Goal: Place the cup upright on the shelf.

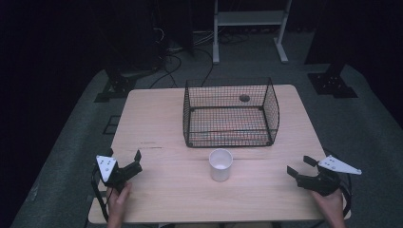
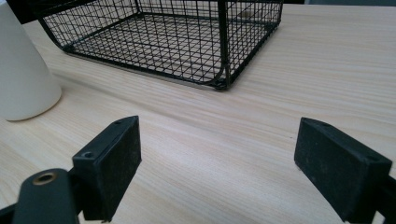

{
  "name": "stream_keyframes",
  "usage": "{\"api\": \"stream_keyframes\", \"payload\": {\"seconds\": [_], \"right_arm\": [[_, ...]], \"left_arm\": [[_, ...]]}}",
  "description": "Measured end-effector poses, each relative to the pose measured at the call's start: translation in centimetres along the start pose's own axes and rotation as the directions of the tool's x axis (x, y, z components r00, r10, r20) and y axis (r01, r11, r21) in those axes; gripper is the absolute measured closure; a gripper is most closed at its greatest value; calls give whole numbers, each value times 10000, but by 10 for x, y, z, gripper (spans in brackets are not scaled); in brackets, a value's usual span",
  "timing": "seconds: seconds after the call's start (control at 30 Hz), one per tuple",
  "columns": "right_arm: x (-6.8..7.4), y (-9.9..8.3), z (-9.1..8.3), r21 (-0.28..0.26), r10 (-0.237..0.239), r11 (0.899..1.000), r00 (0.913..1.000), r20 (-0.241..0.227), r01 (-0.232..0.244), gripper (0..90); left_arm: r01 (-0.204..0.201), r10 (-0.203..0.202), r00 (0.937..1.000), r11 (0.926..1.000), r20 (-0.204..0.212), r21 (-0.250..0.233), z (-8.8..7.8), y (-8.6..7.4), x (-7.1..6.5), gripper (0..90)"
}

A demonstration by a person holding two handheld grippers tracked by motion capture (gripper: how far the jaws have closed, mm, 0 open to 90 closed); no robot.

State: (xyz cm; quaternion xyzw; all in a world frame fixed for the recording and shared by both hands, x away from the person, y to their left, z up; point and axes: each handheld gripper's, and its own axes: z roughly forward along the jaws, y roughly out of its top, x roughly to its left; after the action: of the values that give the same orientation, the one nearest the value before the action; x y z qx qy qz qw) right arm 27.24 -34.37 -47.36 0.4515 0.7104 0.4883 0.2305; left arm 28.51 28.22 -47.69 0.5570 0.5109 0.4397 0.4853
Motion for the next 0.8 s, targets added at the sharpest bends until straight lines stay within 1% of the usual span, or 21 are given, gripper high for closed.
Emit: {"api": "stream_keyframes", "payload": {"seconds": [0.07,0.17,0.33,0.43,0.47,0.63,0.67,0.8], "right_arm": [[1,0,1,30,-11,10000,10000,-72,12,140],[3,1,2,88,-158,9998,9999,-2,158,133],[5,4,0,13,-135,9999,9999,-64,135,133],[8,6,-1,0,-220,9998,9997,-89,220,133],[11,7,-1,-50,-272,9996,9995,-172,271,133],[17,10,1,-65,-378,9993,9988,-296,376,133],[20,12,3,-24,-517,9987,9980,-353,516,133],[25,16,6,-21,-664,9978,9966,-489,663,133]], "left_arm": [[-20,20,10000,10000,-3,1,0,0,0,0],[27,-27,10000,10000,-14,5,0,0,0,0],[35,-35,10000,10000,9,-17,0,0,0,0],[13,-13,10000,10000,42,-28,0,0,0,0],[37,-37,10000,10000,29,-32,-1,0,0,0],[46,-46,10000,10000,33,-32,0,0,0,0],[35,-35,10000,10000,23,-30,-1,0,0,0],[34,-34,10000,10000,0,-23,0,0,0,0]]}}
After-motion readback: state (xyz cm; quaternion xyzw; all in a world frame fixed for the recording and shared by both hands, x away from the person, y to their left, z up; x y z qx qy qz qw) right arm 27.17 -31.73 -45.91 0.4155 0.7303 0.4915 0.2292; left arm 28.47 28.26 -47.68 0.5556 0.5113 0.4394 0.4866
